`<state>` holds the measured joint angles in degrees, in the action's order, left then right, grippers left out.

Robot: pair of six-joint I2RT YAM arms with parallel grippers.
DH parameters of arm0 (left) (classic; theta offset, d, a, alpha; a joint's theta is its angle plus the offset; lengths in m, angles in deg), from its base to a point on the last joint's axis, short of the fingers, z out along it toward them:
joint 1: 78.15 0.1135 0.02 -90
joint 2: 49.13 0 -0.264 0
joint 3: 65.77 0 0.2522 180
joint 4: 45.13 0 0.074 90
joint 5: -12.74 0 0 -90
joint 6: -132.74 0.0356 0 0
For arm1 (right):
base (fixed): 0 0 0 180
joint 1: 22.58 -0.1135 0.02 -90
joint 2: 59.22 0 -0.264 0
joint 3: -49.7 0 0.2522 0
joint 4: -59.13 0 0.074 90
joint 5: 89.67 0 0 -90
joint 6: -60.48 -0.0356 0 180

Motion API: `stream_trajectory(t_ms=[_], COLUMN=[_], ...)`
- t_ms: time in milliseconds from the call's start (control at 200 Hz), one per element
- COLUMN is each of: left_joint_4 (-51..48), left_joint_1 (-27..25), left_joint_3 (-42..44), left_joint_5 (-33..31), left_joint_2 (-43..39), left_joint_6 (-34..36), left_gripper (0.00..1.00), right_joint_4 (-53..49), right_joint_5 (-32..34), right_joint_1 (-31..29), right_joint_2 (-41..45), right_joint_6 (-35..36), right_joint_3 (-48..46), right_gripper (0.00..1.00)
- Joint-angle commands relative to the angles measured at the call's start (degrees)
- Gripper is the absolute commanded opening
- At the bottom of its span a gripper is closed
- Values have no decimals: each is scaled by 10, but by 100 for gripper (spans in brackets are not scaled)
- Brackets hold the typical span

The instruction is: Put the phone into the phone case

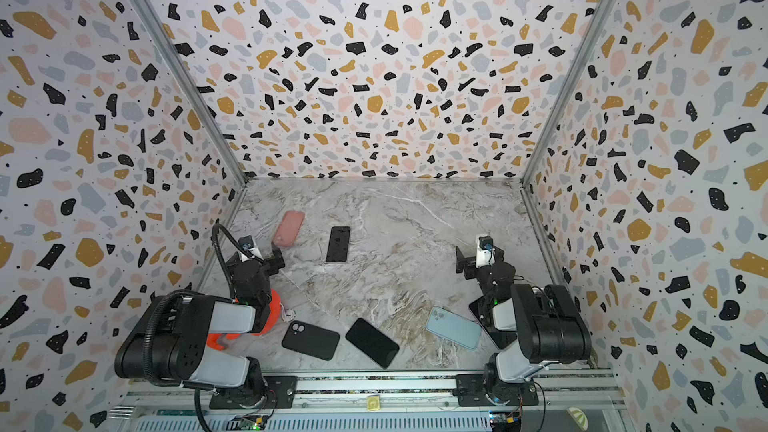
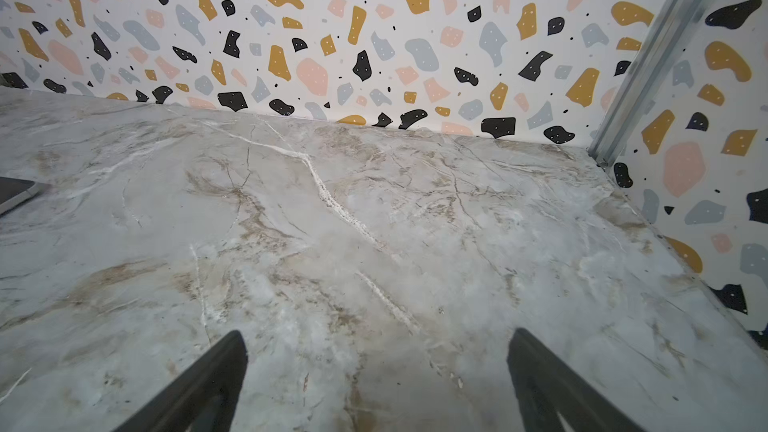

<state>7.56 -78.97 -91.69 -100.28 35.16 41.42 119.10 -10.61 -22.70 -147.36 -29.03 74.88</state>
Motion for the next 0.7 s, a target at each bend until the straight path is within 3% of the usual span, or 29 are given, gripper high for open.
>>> stream_trajectory(t_ms=[0,691], left_joint_4=[23,28], left_joint_1=[-2,-5], left_joint_3=[-8,-3], left_joint_5=[-8,-12], left_joint_2=[0,-5], left_joint_6=[-4,-3], left_gripper=[100,100], right_joint_4=[5,9], right_joint_5=[-6,-6], right_joint_1=[-1,-1], right_joint_2=[4,7], right_joint_6=[0,0], right_joint_3=[8,4], right_gripper=[99,99])
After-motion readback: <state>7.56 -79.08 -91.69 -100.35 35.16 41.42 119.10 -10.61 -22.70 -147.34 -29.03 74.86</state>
